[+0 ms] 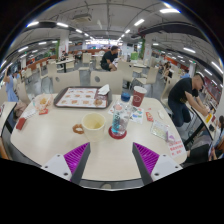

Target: Pour water

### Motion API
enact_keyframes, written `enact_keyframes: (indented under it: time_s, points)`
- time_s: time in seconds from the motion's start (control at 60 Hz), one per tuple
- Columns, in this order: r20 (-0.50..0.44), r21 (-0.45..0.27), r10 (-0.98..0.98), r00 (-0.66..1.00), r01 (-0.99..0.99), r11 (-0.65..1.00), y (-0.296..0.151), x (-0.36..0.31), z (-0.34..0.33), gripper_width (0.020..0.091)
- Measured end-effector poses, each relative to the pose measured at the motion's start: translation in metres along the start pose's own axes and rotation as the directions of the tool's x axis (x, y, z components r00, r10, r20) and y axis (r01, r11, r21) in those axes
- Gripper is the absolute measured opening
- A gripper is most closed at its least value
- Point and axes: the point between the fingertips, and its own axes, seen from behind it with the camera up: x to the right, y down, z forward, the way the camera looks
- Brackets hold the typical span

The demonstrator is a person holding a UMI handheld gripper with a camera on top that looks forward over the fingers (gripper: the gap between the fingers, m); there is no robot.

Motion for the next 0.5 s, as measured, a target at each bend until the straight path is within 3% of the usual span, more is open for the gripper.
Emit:
enact_keyframes:
  time_s: [0.5]
  points:
    - [-0.003,0.007,-0.014,1.0,0.014,1.0,0.015,-0.041,-0.049,0.0848]
